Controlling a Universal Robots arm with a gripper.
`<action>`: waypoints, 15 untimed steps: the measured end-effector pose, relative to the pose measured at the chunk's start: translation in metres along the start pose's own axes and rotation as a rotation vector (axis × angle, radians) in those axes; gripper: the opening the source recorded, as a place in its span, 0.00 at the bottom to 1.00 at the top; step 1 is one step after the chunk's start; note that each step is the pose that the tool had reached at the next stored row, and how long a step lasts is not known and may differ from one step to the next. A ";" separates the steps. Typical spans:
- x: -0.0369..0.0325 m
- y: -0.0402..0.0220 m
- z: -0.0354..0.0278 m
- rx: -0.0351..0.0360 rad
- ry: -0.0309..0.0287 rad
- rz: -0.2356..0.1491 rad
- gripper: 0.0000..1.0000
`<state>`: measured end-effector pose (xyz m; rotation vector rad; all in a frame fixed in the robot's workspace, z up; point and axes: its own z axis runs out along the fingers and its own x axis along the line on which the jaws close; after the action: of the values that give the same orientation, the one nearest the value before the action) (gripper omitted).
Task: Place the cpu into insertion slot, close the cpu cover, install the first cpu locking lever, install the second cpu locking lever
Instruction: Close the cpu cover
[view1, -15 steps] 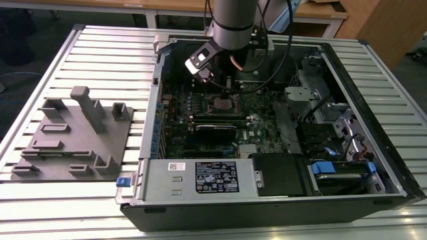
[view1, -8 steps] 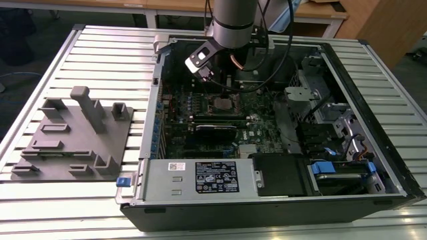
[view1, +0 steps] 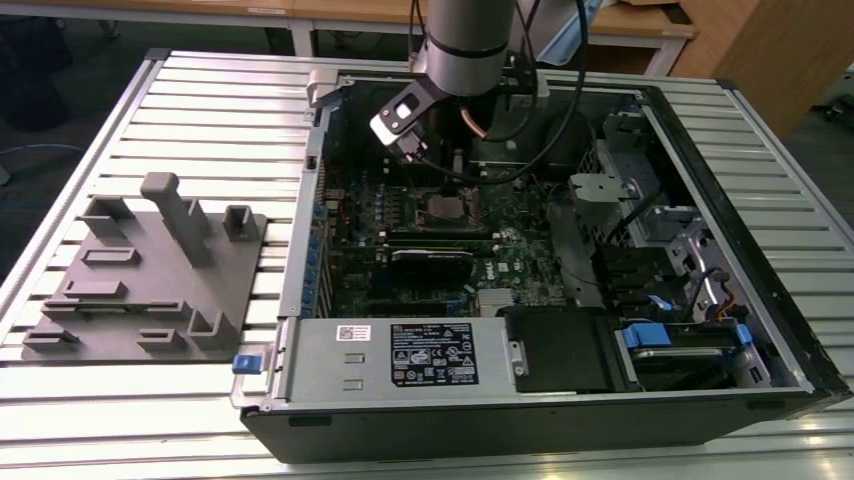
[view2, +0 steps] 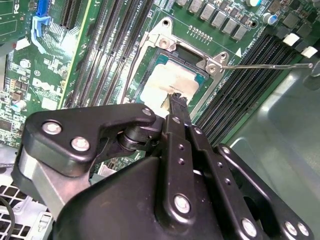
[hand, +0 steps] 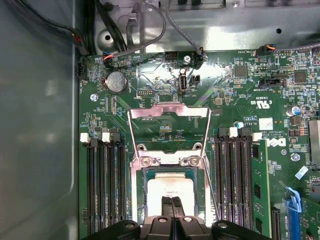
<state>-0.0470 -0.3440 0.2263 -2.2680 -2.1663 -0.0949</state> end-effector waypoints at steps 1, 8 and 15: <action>0.0000 0.0000 -0.0006 -0.0001 0.0001 0.000 0.11; 0.0001 0.0001 -0.0011 -0.0003 0.0006 0.000 0.11; 0.0002 0.0002 -0.0031 -0.0004 0.0007 0.000 0.11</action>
<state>-0.0469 -0.3439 0.2294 -2.2678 -2.1661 -0.0960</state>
